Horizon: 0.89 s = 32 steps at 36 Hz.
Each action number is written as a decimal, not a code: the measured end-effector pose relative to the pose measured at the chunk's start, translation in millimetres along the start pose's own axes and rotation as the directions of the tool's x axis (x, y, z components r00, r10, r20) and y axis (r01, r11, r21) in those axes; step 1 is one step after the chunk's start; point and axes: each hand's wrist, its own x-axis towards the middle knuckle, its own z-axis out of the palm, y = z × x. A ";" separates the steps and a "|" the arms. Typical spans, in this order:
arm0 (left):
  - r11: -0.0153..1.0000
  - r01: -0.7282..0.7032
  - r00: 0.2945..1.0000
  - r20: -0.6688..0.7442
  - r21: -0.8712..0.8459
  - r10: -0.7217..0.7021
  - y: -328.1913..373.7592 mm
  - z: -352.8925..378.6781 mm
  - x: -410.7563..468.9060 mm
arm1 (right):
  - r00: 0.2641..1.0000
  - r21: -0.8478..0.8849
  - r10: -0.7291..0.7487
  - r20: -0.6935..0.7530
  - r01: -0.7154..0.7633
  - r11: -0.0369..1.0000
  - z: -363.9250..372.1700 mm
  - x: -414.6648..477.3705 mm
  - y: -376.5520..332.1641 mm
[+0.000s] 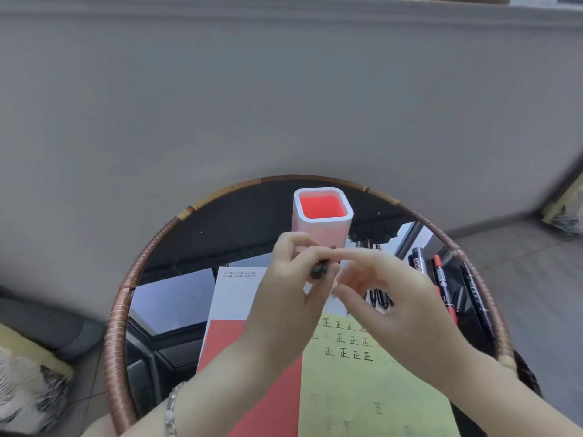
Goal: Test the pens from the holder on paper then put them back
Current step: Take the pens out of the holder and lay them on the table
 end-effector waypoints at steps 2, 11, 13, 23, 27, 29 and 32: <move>0.993 0.096 0.994 -0.049 -0.074 -0.100 1.6 1.5 -1.2 | 0.956 0.184 0.286 0.061 -0.292 0.939 -3.1 -3.6 0.5; 0.803 0.425 0.905 0.196 -0.417 -0.378 16.9 6.8 -4.5 | 0.649 0.688 0.707 0.280 -0.650 0.324 7.4 -10.5 15.0; 0.848 0.426 0.900 0.245 -0.315 -0.361 13.4 9.1 -7.5 | 0.678 0.710 0.704 0.212 -0.602 0.366 3.3 -12.8 14.2; 0.994 0.053 0.789 0.605 0.099 -0.103 16.4 12.5 -30.2 | 0.772 0.544 0.631 0.071 -0.560 0.624 7.3 -25.9 15.1; 0.998 0.019 0.789 0.612 0.055 -0.049 16.7 11.0 -29.6 | 0.765 0.568 0.640 0.076 -0.560 0.602 8.9 -29.1 16.7; 1.000 0.003 0.797 0.604 0.007 -0.007 17.9 10.0 -26.9 | 0.771 0.616 0.633 0.075 -0.534 0.579 8.9 -29.5 17.1; 1.000 0.014 0.799 0.602 -0.002 -0.011 17.6 8.3 -22.8 | 0.788 0.652 0.611 0.077 -0.503 0.567 9.3 -30.8 18.3</move>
